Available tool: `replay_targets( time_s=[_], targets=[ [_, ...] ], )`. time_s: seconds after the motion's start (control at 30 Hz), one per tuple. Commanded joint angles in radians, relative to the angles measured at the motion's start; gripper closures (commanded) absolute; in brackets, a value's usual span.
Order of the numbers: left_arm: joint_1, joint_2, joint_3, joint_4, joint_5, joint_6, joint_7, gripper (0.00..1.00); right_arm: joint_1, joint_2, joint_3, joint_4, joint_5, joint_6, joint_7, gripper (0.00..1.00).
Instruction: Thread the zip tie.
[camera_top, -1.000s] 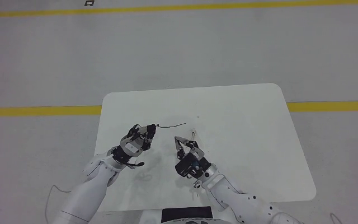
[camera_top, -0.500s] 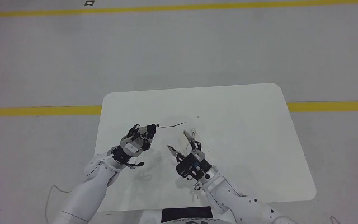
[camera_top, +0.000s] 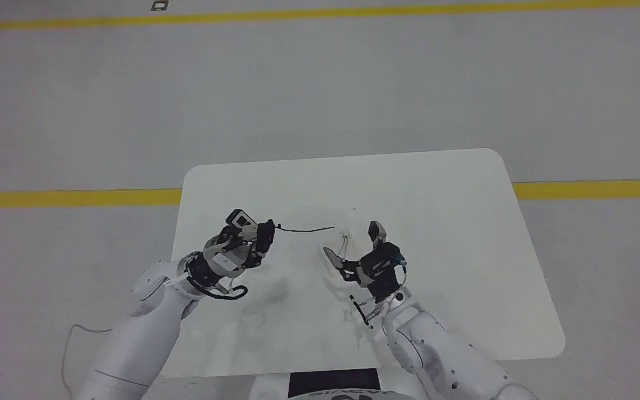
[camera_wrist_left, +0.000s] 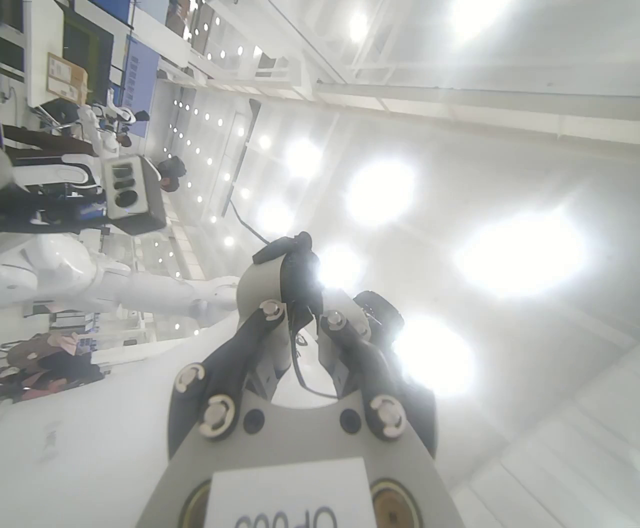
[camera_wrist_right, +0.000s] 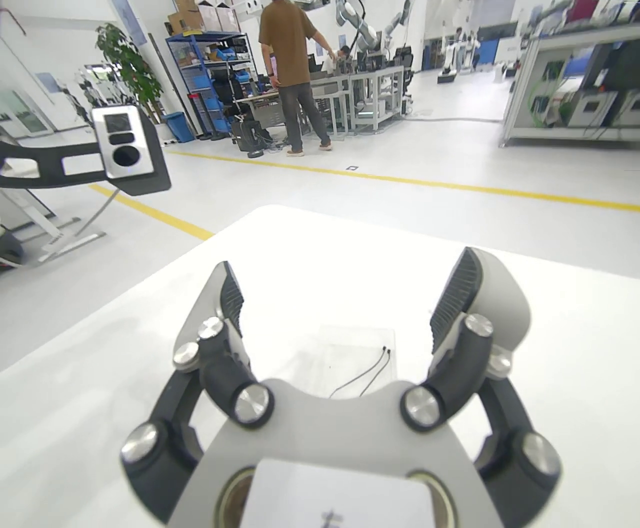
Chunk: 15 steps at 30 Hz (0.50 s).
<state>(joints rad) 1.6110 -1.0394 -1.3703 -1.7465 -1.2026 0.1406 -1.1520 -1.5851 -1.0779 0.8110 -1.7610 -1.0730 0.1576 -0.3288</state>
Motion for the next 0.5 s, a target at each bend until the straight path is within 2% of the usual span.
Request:
replay_targets(
  time_s=[0.0, 0.23, 0.33, 0.4, 0.47],
  targets=[
    [-0.002, 0.004, -0.012, -0.009, 0.032, 0.002, -0.017, 1.0, -0.003, 0.002, 0.02, 0.0, 0.031, -0.036, 0.003, 0.0],
    [-0.007, 0.003, -0.01, -0.016, 0.041, -0.008, -0.002, 1.0, -0.003, 0.002, 0.021, 0.0, 0.034, -0.036, 0.004, 0.0],
    [-0.022, 0.003, -0.006, -0.021, 0.048, -0.008, -0.001, 1.0, -0.002, -0.004, 0.04, 0.001, 0.097, -0.057, 0.004, 0.0],
    [-0.033, 0.005, -0.006, -0.027, 0.061, 0.011, -0.024, 1.0, -0.01, -0.007, 0.058, -0.001, 0.142, -0.068, -0.006, 0.0],
    [-0.037, 0.005, -0.008, -0.03, 0.058, 0.014, -0.027, 1.0, -0.015, -0.007, 0.074, 0.005, 0.142, -0.068, -0.01, 0.0]
  ],
)
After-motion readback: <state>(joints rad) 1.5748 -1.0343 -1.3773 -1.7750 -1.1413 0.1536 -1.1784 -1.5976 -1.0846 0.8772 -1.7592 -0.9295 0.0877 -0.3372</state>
